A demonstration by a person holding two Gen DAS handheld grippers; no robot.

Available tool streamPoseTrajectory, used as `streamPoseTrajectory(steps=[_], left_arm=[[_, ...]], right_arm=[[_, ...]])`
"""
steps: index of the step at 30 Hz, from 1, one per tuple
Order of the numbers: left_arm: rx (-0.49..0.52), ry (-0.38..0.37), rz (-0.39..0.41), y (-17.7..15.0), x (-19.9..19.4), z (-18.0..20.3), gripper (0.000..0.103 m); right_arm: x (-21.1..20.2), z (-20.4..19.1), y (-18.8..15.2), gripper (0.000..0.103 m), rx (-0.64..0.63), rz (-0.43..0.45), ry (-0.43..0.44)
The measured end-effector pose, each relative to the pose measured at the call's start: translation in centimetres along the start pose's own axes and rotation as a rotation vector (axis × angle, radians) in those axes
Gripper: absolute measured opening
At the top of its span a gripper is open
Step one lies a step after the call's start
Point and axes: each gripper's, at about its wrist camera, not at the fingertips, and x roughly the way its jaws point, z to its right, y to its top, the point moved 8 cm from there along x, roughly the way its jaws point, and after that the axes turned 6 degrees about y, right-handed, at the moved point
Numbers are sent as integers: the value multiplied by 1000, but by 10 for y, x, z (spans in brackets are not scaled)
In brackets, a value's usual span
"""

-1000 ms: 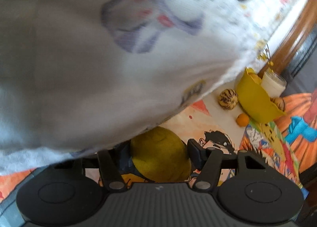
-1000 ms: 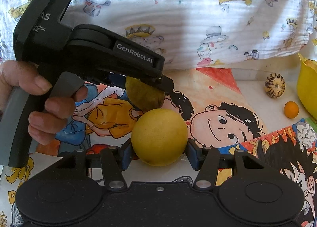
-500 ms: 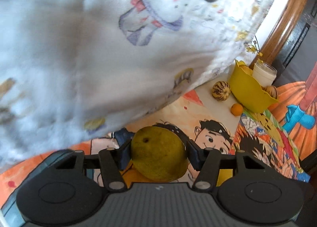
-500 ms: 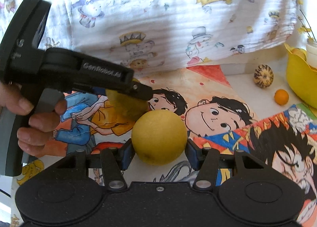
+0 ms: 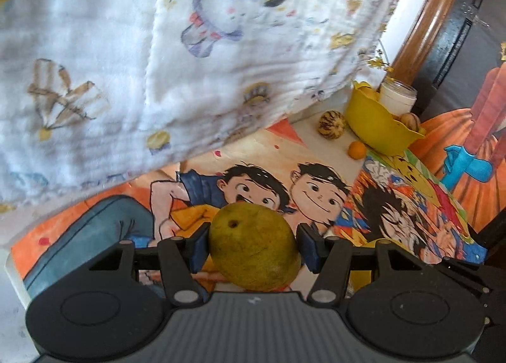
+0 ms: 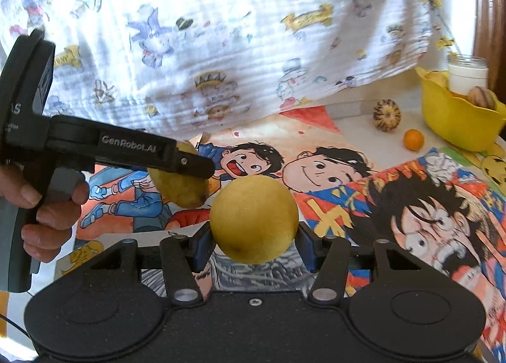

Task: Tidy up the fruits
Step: 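Carry the pear with the left tool to the tray while the right tool carries the lemon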

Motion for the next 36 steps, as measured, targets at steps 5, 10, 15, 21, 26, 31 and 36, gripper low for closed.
streamPoseTrajectory(steps=[5,10,15,21,26,31,36], left_arm=[[20,-13,13,-7,-17,12,61],[48,-34,28,-14,-39,28,61],[82,-61,44,-24,-61,52,61],[128,-104,48,-43,-85,81,61],[177,-144,37,-64,-100,106,61],[216,-187,19,-87,-113,126,61],[255,-231,-4,-111,-128,139,61]], right_arm=[[-29,3,-5,56,31,38,-28],[-62,4,-13,56,34,66,-62],[-98,6,-26,56,48,97,-99],[-140,6,-51,56,72,125,-144],[-172,4,-76,56,92,144,-188],[-200,-4,-101,56,103,164,-228],[-217,-12,-129,56,128,160,-258]])
